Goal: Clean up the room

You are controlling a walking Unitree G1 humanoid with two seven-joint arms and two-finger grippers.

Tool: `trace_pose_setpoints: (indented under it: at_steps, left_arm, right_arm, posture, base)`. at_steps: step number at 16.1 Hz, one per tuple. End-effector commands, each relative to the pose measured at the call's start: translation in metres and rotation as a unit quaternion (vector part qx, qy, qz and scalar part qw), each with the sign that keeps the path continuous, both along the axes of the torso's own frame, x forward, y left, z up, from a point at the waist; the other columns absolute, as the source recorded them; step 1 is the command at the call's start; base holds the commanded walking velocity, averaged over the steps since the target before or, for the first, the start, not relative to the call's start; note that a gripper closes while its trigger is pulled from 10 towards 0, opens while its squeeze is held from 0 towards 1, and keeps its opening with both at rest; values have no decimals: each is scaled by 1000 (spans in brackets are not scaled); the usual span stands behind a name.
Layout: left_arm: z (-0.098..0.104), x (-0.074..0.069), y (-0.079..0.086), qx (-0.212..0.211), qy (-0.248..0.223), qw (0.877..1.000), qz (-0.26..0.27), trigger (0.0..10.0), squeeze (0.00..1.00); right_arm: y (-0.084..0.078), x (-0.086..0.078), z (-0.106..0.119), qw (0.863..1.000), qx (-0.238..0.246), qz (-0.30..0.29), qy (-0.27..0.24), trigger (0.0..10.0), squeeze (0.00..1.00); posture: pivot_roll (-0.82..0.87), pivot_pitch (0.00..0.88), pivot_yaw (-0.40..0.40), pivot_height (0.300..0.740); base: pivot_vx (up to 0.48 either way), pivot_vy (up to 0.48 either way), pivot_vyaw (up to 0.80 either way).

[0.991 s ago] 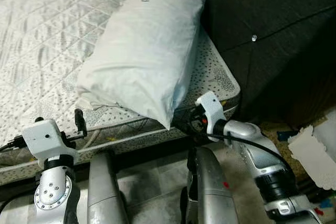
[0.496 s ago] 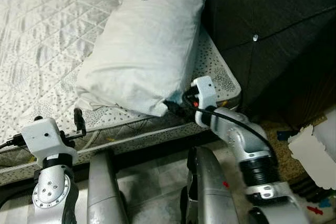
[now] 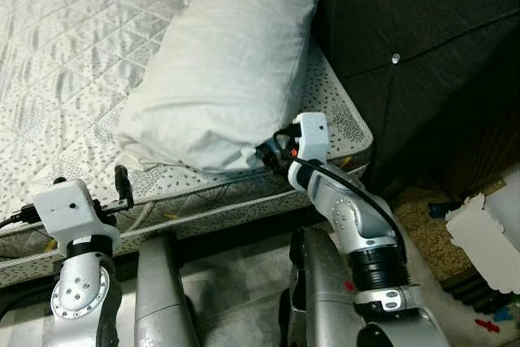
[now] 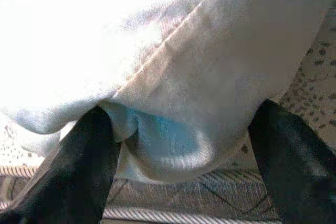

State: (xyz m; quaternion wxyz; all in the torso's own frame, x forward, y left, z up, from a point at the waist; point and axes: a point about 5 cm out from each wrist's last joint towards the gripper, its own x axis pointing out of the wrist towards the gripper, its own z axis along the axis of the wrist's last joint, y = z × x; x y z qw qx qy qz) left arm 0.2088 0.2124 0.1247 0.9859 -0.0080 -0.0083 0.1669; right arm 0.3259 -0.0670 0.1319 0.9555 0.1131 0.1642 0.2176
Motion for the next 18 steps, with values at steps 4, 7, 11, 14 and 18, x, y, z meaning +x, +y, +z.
trace_pose_setpoints:
  at_steps: [4, 7, 11, 14, 18]
  left_arm:
    - [-2, -1, 4, 4, 6, 1000, 3, 10000, 0]
    - [-2, 0, 5, 6, 5, 1000, 3, 10000, 0]
    - [-1, 2, 5, 9, 4, 1000, 0, 10000, 0]
    - [-2, 4, 9, 15, 7, 1000, -2, 10000, 0]
    - [2, 10, 8, 20, 1, 1000, -7, 10000, 0]
  right_arm:
    - [1, 14, 7, 999, 12, -31, -19, 0, 0]
    - [0, 18, 6, 999, 14, -41, -25, 0, 0]
    - [-2, 23, 7, 998, 21, -51, -30, 0, 0]
    - [0, 30, 8, 998, 23, -47, -33, 0, 0]
    - [-16, 47, 15, 996, 17, -70, -47, 0, 0]
  posture:
    - [-7, 155, -40, 537]
    - [-6, 149, -36, 537]
    - [-3, 142, -30, 537]
    - [11, 122, -18, 537]
    - [18, 104, -10, 537]
  base:
    - [0, 0, 0]
    - [0, 0, 0]
    - [0, 0, 0]
    - [0, 0, 0]
    - [0, 0, 0]
